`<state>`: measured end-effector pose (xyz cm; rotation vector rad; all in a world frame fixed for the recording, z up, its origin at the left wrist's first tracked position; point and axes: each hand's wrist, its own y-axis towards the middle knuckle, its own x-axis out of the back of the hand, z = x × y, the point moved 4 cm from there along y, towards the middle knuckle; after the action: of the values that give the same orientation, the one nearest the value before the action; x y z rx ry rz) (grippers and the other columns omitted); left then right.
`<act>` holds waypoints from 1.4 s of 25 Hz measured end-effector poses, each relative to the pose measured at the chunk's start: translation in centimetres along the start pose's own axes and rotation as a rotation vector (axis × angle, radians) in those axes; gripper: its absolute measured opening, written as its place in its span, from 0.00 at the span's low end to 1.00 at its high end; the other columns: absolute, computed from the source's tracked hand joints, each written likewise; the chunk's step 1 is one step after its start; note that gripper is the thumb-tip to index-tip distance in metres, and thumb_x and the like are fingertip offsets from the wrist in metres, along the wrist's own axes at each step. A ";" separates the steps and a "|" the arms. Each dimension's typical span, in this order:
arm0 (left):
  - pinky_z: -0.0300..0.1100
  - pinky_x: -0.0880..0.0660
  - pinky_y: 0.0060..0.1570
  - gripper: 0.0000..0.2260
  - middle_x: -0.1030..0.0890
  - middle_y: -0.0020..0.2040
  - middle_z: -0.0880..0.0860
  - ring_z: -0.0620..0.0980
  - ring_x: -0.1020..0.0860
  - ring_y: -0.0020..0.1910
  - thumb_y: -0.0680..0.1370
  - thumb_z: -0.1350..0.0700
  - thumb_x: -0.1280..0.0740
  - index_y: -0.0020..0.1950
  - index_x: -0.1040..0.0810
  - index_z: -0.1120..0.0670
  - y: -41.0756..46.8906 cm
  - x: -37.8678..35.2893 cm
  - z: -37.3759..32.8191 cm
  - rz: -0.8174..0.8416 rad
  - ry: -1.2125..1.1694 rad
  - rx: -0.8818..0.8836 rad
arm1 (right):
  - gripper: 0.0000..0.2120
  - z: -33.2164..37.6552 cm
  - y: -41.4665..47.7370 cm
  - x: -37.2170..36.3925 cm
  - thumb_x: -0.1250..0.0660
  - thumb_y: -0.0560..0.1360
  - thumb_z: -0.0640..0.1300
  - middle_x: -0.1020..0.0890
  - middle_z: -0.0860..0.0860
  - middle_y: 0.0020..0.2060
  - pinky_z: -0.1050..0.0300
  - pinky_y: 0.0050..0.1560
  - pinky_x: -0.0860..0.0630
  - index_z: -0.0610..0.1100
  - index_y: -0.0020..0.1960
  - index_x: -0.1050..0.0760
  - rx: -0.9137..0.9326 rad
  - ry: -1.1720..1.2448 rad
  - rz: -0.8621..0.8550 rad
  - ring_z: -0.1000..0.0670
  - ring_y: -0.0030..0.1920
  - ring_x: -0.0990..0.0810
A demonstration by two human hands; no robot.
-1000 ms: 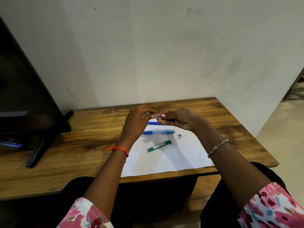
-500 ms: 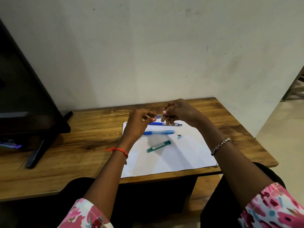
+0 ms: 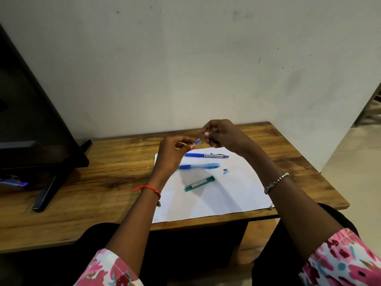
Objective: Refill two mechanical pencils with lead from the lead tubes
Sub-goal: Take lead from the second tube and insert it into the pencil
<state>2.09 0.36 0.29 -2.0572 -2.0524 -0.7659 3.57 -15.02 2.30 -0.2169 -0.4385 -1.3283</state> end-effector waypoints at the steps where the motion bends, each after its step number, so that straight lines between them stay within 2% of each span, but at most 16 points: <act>1: 0.33 0.27 0.41 0.10 0.18 0.50 0.58 0.49 0.22 0.45 0.73 0.62 0.32 0.53 0.20 0.60 0.0 0.0 0.1 -0.005 -0.028 0.012 | 0.08 0.0 0.0 0.1 0.42 0.77 0.30 0.23 0.45 0.33 0.67 0.29 0.30 0.38 0.48 0.27 0.003 0.002 0.005 0.53 0.27 0.29; 4: 0.35 0.27 0.41 0.10 0.17 0.50 0.59 0.50 0.22 0.46 0.73 0.62 0.32 0.53 0.20 0.60 0.0 0.1 0.1 -0.008 -0.057 0.018 | 0.10 -0.1 0.1 0.4 0.41 0.75 0.28 0.20 0.44 0.35 0.64 0.32 0.27 0.38 0.49 0.25 0.022 -0.012 0.011 0.56 0.26 0.26; 7: 0.35 0.27 0.41 0.10 0.18 0.50 0.59 0.50 0.22 0.45 0.73 0.62 0.32 0.53 0.20 0.60 -0.1 0.1 0.0 -0.010 -0.071 0.015 | 0.09 -0.1 0.2 0.7 0.37 0.73 0.28 0.20 0.43 0.33 0.64 0.32 0.27 0.36 0.49 0.22 0.049 -0.014 -0.060 0.54 0.27 0.27; 10: 0.33 0.27 0.39 0.09 0.18 0.50 0.59 0.49 0.22 0.44 0.73 0.62 0.32 0.53 0.20 0.60 -0.1 0.0 -0.1 -0.018 -0.086 0.019 | 0.08 0.1 0.0 0.8 0.34 0.71 0.29 0.21 0.46 0.30 0.64 0.30 0.28 0.35 0.49 0.21 0.079 0.016 -0.118 0.53 0.26 0.28; 15: 0.29 0.26 0.37 0.10 0.18 0.50 0.58 0.49 0.22 0.45 0.73 0.62 0.32 0.54 0.20 0.61 -0.1 -0.1 -0.1 -0.027 -0.121 0.032 | 0.07 0.3 -0.4 0.7 0.29 0.69 0.32 0.19 0.48 0.31 0.69 0.29 0.29 0.37 0.47 0.20 0.112 0.101 -0.198 0.59 0.26 0.25; 17: 0.30 0.26 0.38 0.10 0.18 0.50 0.57 0.48 0.22 0.45 0.73 0.62 0.32 0.54 0.20 0.60 -0.1 -0.2 0.0 -0.023 -0.152 0.047 | 0.08 0.3 -0.5 0.7 0.28 0.68 0.31 0.19 0.52 0.30 0.71 0.29 0.30 0.37 0.46 0.20 0.104 0.173 -0.231 0.61 0.27 0.24; 21: 0.30 0.25 0.36 0.09 0.19 0.46 0.52 0.41 0.22 0.41 0.73 0.62 0.32 0.53 0.20 0.58 -0.1 -0.2 0.1 -0.027 -0.208 0.083 | 0.08 0.4 -0.5 0.8 0.28 0.67 0.30 0.19 0.58 0.25 0.71 0.27 0.31 0.40 0.43 0.21 0.080 0.300 -0.249 0.60 0.26 0.24; 24: 0.26 0.25 0.33 0.08 0.19 0.43 0.48 0.40 0.22 0.40 0.73 0.61 0.32 0.52 0.20 0.56 -0.1 -0.2 0.1 -0.030 -0.249 0.087 | 0.09 0.5 -0.5 0.8 0.29 0.68 0.31 0.19 0.56 0.27 0.68 0.28 0.32 0.44 0.41 0.22 0.060 0.307 -0.238 0.60 0.25 0.25; 27: 0.27 0.25 0.33 0.08 0.20 0.41 0.46 0.40 0.22 0.39 0.73 0.62 0.32 0.52 0.20 0.57 -0.2 -0.2 0.1 -0.030 -0.271 0.096 | 0.08 0.8 -0.7 1.0 0.29 0.68 0.30 0.19 0.51 0.31 0.71 0.26 0.34 0.42 0.40 0.22 0.070 0.307 -0.247 0.60 0.24 0.26; 31: 0.29 0.24 0.35 0.08 0.20 0.42 0.47 0.40 0.22 0.39 0.74 0.61 0.32 0.52 0.20 0.55 -0.3 -0.2 -0.1 -0.030 -0.275 0.108 | 0.08 0.9 -0.7 1.0 0.29 0.68 0.30 0.19 0.55 0.27 0.74 0.25 0.34 0.41 0.40 0.22 0.066 0.310 -0.266 0.61 0.24 0.25; 35: 0.27 0.25 0.33 0.08 0.20 0.43 0.46 0.39 0.23 0.39 0.74 0.61 0.32 0.52 0.20 0.56 -0.3 -0.2 -0.1 -0.031 -0.278 0.103 | 0.07 0.8 -0.5 1.0 0.31 0.70 0.31 0.21 0.47 0.35 0.74 0.26 0.34 0.40 0.44 0.24 0.044 0.290 -0.289 0.62 0.24 0.25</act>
<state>1.78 0.13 0.23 -2.1825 -2.2144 -0.3850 3.10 -15.71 3.41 0.0799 -0.2576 -1.6031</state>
